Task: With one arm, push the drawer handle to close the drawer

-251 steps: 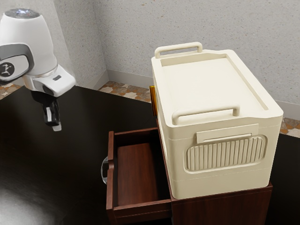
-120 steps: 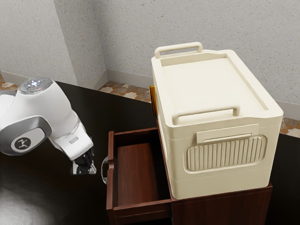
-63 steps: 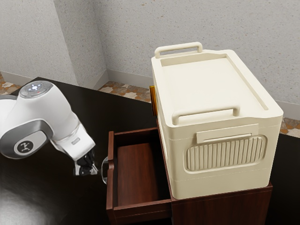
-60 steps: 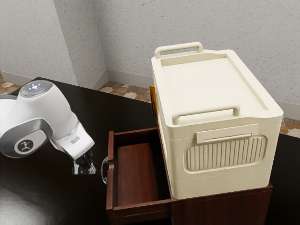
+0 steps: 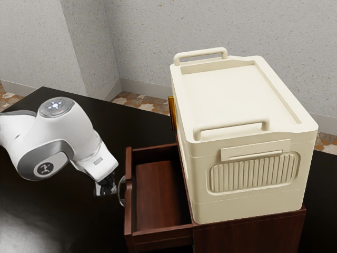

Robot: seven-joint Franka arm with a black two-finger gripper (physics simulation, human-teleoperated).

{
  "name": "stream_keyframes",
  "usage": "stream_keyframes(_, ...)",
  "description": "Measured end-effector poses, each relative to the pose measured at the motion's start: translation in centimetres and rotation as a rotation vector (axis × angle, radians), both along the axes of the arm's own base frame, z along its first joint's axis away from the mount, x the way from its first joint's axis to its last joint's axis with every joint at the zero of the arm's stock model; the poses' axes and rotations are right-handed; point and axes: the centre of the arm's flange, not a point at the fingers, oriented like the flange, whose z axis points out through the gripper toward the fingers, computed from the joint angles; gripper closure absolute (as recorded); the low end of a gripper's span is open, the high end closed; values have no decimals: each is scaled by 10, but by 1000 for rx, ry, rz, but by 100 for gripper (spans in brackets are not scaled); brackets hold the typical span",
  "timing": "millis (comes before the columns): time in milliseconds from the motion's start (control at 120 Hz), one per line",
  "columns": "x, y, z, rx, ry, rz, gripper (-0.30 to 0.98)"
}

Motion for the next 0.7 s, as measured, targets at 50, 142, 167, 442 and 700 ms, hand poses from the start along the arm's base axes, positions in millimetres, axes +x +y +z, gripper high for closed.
stream_keyframes(50, 2, -2, -1, -2, -9, -4, 79)
stream_keyframes(142, 6, -10, -2, -5, -32, -20, 79)
stream_keyframes(167, 7, -12, -2, -6, -37, -25, 79)
stream_keyframes(442, 19, -35, -4, -19, -115, -84, 79)
stream_keyframes(700, 37, -65, -4, -23, -195, -157, 78)
